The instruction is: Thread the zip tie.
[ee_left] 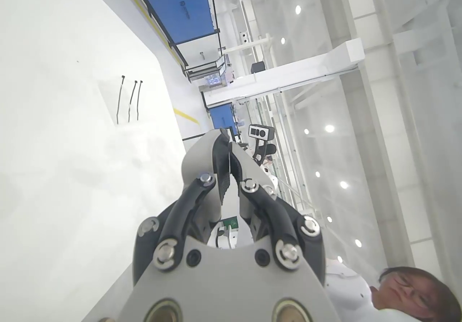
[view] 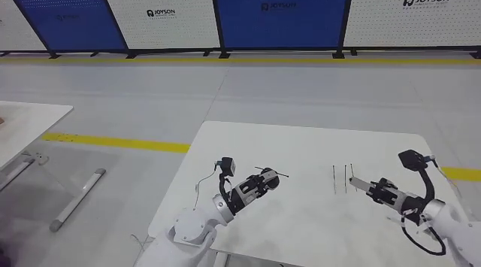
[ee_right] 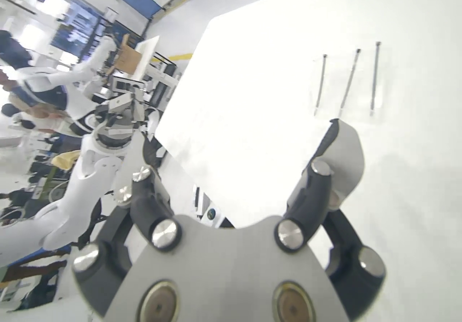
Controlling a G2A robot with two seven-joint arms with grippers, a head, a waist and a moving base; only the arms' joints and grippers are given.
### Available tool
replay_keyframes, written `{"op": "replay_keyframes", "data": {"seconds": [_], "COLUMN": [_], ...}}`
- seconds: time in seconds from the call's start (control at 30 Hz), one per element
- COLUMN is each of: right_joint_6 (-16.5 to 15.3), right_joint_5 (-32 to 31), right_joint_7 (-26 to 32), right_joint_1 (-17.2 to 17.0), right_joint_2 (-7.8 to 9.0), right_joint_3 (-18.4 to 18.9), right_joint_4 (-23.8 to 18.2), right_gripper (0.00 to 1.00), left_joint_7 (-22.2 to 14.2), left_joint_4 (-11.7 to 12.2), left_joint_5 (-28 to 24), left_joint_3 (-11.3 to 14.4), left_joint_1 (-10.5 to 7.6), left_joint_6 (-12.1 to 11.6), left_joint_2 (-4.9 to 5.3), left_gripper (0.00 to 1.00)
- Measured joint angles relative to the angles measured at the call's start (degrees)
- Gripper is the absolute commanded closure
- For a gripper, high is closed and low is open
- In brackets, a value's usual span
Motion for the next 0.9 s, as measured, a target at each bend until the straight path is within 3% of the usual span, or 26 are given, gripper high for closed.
{"op": "replay_keyframes", "data": {"seconds": [0.37,0.53,0.7,0.9], "right_joint_6": [-1.26,-0.04,2.88,2.54], "right_joint_5": [0.31,-1.84,-7.26,-10.96], "right_joint_7": [-0.60,9.98,20.76,21.42], "right_joint_1": [0.66,6.61,14.80,23.41], "right_joint_2": [0.07,0.94,1.13,-0.06], "right_joint_3": [0.52,1.42,-4.77,-14.37], "right_joint_4": [0.24,1.06,5.13,12.22], "right_gripper": [0.00,0.00,0.00,0.00], "left_joint_7": [0.00,0.00,0.00,0.00], "left_joint_4": [0.00,0.00,0.00,0.00], "left_joint_5": [0.00,0.00,0.00,0.00], "left_joint_3": [0.00,0.00,0.00,0.00], "left_joint_1": [0.00,0.00,0.00,0.00], "left_joint_6": [0.00,0.00,0.00,0.00], "left_joint_2": [0.00,0.00,0.00,0.00], "left_gripper": [1.00,1.00,1.00,1.00]}}
